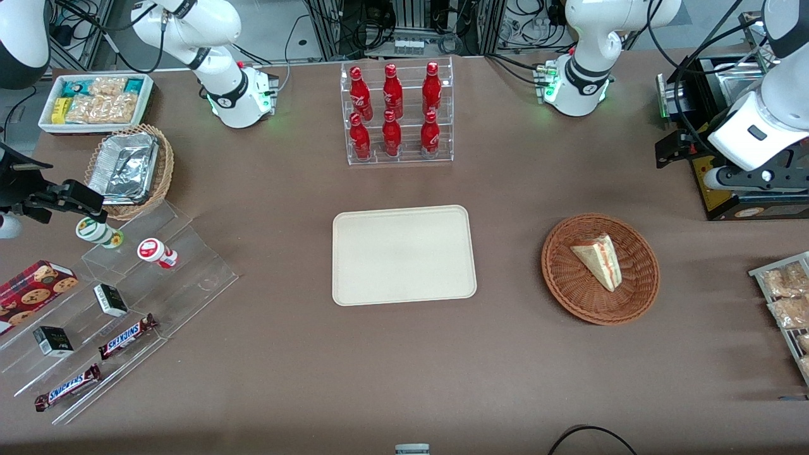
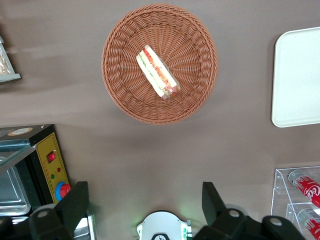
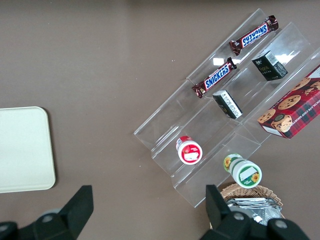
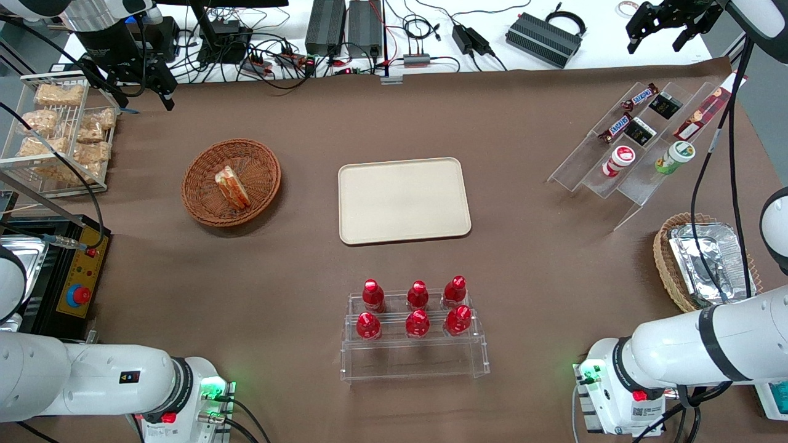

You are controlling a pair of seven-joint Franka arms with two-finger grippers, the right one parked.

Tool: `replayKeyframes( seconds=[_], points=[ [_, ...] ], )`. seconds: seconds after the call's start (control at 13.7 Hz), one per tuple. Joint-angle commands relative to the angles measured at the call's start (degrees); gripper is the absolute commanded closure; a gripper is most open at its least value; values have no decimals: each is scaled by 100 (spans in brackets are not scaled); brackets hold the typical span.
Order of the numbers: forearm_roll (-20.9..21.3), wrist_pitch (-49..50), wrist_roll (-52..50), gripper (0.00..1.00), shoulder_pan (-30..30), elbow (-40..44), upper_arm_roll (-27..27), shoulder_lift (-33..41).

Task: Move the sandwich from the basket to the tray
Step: 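Move the left gripper over the wrapped sandwich in the wicker basket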

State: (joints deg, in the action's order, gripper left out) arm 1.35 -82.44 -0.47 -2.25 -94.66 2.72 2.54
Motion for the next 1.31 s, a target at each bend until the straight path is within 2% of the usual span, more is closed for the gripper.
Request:
replayKeyframes(
  seconds=[0.0, 0.22, 0.8, 1.24],
  points=[
    [-221, 53, -58, 0, -83, 53, -88, -25],
    [-293, -105, -58, 0, -74, -25, -88, -60],
    [-205, -1203, -67, 0, -83, -1193, -88, -104],
    [-187, -2898, -111, 0, -92, -2423, -88, -201]
  ],
)
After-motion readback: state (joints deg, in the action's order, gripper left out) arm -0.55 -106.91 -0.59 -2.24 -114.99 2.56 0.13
